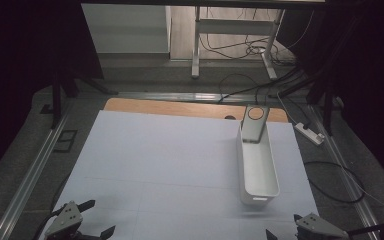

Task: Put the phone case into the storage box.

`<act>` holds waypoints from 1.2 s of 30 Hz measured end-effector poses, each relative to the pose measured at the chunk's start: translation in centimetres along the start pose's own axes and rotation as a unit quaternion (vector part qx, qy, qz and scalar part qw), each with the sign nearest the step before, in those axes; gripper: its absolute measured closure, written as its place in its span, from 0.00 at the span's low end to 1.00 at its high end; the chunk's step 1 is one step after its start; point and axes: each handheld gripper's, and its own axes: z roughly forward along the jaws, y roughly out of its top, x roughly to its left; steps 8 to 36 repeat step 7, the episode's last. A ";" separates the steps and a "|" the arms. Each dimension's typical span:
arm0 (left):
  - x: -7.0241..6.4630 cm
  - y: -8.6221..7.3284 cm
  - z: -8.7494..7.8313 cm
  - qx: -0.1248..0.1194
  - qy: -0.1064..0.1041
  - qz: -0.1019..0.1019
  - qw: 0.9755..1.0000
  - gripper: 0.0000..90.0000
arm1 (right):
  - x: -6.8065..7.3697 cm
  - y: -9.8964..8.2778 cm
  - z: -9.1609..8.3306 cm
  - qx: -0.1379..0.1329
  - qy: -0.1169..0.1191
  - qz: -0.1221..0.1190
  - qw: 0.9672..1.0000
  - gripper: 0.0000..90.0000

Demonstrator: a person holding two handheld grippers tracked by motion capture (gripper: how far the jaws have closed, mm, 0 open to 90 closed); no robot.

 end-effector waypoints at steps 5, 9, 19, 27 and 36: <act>0.0 0.0 0.0 0.003 0.003 0.000 1.000 0.00 | 0.2 0.0 0.2 0.009 -0.006 -0.006 1.000 0.00; 0.0 0.1 0.1 0.003 0.003 0.000 1.000 0.00 | 0.2 0.0 0.3 0.013 -0.009 -0.007 1.000 0.00; 0.0 0.1 0.1 0.003 0.003 0.000 1.000 0.00 | 0.2 0.0 0.3 0.013 -0.009 -0.007 1.000 0.00; 0.0 0.1 0.1 0.003 0.003 0.000 1.000 0.00 | 0.2 0.0 0.3 0.013 -0.009 -0.007 1.000 0.00; 0.0 0.1 0.1 0.003 0.003 0.000 1.000 0.00 | 0.2 0.0 0.3 0.013 -0.009 -0.007 1.000 0.00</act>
